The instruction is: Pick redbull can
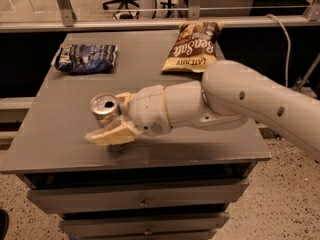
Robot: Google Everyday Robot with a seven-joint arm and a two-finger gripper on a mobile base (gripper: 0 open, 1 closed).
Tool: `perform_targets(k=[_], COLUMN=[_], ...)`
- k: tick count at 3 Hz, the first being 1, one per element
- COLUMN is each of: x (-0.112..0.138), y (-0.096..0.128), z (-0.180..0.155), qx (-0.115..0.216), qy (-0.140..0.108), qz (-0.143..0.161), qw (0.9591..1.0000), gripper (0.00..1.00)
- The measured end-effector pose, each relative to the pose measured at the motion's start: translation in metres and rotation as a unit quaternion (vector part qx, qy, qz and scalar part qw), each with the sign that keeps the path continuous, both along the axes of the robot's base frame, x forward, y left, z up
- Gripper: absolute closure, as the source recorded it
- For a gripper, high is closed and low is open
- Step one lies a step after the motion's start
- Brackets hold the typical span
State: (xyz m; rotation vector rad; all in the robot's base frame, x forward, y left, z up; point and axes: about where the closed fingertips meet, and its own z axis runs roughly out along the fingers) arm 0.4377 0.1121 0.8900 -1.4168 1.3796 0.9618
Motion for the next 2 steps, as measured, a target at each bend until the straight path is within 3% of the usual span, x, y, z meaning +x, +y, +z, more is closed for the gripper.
perform_targets(k=[1, 2], x=[0.0264, 0.0246], y=[-0.0162, -0.0145], z=[0.0309, 0.0297], qx=[0.010, 0.009], qy=[-0.028, -0.027], qz=[-0.018, -0.016], qw=[0.9994, 0.9995], gripper=[1.00, 1.00])
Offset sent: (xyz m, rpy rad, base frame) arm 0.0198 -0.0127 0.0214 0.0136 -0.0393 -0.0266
